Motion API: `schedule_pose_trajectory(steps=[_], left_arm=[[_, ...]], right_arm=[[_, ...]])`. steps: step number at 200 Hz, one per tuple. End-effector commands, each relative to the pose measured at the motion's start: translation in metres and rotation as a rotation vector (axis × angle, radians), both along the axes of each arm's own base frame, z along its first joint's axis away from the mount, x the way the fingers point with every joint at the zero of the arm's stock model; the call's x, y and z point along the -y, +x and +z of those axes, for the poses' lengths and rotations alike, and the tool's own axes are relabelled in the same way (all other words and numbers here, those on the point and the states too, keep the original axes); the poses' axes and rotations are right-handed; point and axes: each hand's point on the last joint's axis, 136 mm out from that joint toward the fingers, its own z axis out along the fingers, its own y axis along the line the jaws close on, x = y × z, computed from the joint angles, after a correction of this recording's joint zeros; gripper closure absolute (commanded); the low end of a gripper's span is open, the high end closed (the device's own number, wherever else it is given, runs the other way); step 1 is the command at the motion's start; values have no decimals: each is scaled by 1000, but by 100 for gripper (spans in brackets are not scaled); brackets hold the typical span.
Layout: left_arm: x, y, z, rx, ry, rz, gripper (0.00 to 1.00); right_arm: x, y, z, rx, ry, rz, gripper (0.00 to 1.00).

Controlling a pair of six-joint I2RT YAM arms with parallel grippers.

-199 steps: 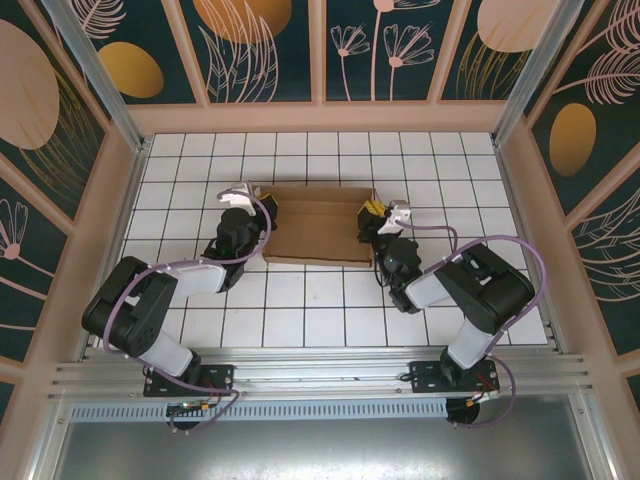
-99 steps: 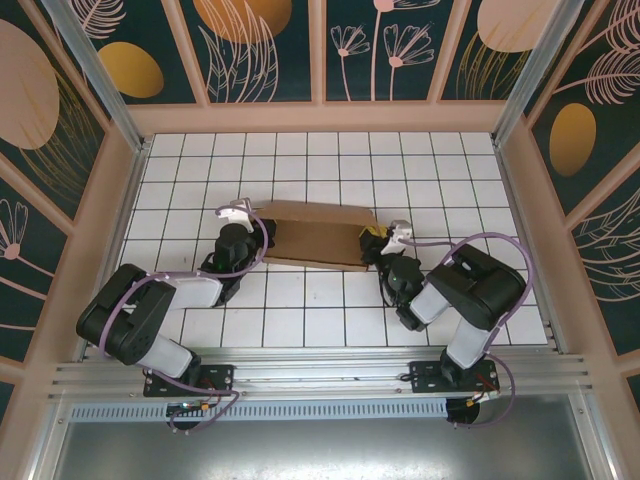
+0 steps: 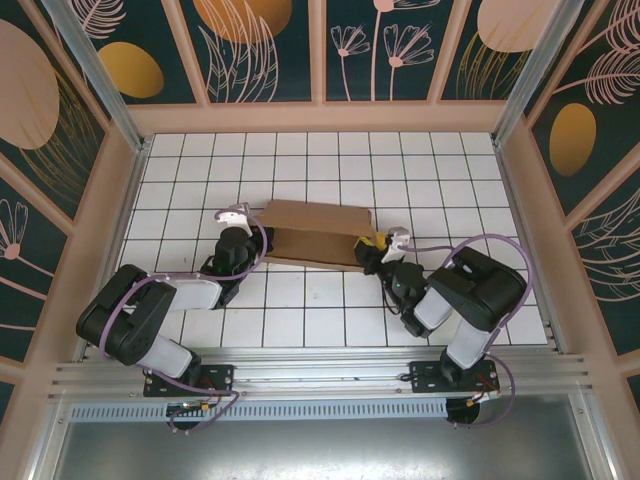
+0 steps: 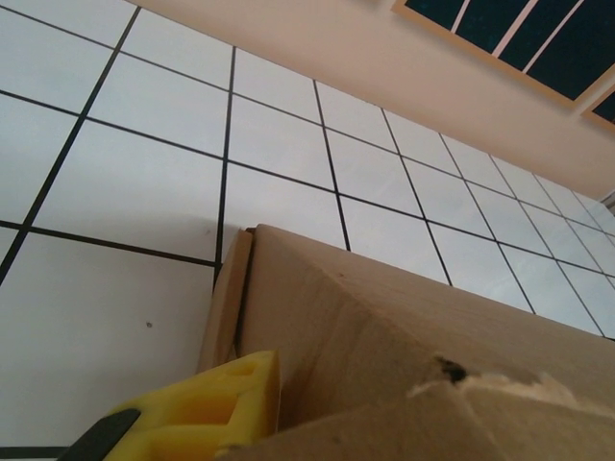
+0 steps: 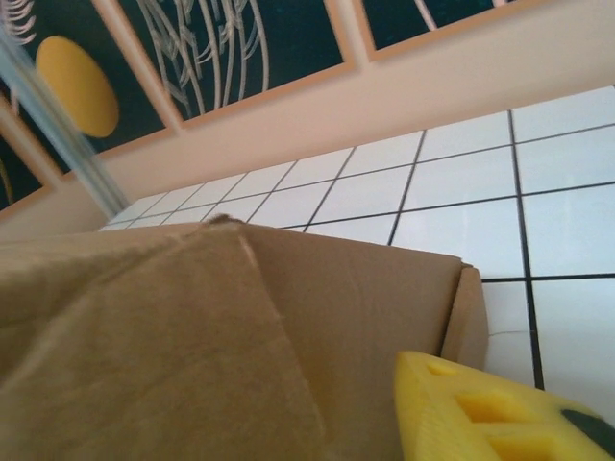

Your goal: Fold the paper box

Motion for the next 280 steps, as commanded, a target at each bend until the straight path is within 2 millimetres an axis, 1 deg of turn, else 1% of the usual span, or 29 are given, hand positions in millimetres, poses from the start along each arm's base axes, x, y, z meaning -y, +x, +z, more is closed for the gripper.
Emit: schedule_pose_trajectory(steps=[1,54,86,120,128,142,143,144,146,147,148,150,151,152,153,154,155,157,158,159,173,198,207,208,218,228,239,257,280], left_arm=[[-3,1,1,-3,27,19,76],[-3,4,-1,-15,47,23,77],[-1,4,-2,-23,47,17,77],[0,3,-4,-29,44,10,77],[1,4,-4,-31,42,7,77],[2,4,-3,-31,41,4,77],[2,4,-3,-31,41,4,77],[2,5,-3,-31,41,3,77],[3,4,-3,-31,41,2,77],[3,5,-3,-31,41,2,77],[3,5,-4,-33,42,2,77],[3,5,-3,-32,41,1,77],[3,5,-3,-33,41,0,77],[3,5,-4,-33,42,0,77],[3,5,-4,-34,41,1,77],[3,5,-4,-35,42,1,77],[3,5,-4,-35,42,1,77],[3,5,-4,-35,42,0,77],[3,5,-4,-36,43,0,77],[3,5,-5,-36,43,0,77],[4,5,-5,-37,41,-2,77],[5,6,-4,-40,42,-5,76],[6,7,-3,-41,41,-8,75],[6,7,-3,-42,41,-9,75],[8,7,-4,-48,38,-14,75],[11,7,-4,-54,28,-26,75],[14,6,-5,-66,14,-40,74],[21,5,-7,-87,0,-72,73],[24,3,-10,-127,9,-89,71]], right_arm=[[-9,-16,30,101,37,102,48],[-5,-46,34,105,48,201,46],[8,-65,43,124,94,215,46],[14,-89,77,226,174,279,51],[16,-92,87,250,194,284,52],[13,-91,92,235,175,296,54],[14,-93,101,262,193,297,54],[11,-90,92,225,171,298,54],[11,-89,93,218,169,298,54],[12,-91,103,246,187,298,54],[10,-88,94,205,163,298,54],[8,-87,94,195,158,300,54],[10,-88,106,225,176,300,54],[7,-85,95,181,150,300,54],[8,-86,104,204,163,297,54],[7,-83,96,171,144,295,54],[8,-84,105,193,157,294,54],[6,-82,105,174,146,290,54],[5,-79,99,146,130,287,54],[6,-79,108,165,143,285,54],[-1,-69,112,86,98,281,57],[-18,-53,117,-23,73,308,73],[-25,-45,118,-71,86,309,76],[-25,-45,114,-87,83,310,76],[-33,-35,110,-164,101,298,75],[-40,-23,103,-265,106,275,80],[-49,-12,94,-358,93,255,81],[-61,-2,88,-418,85,251,80],[-62,7,70,-458,51,204,80]])
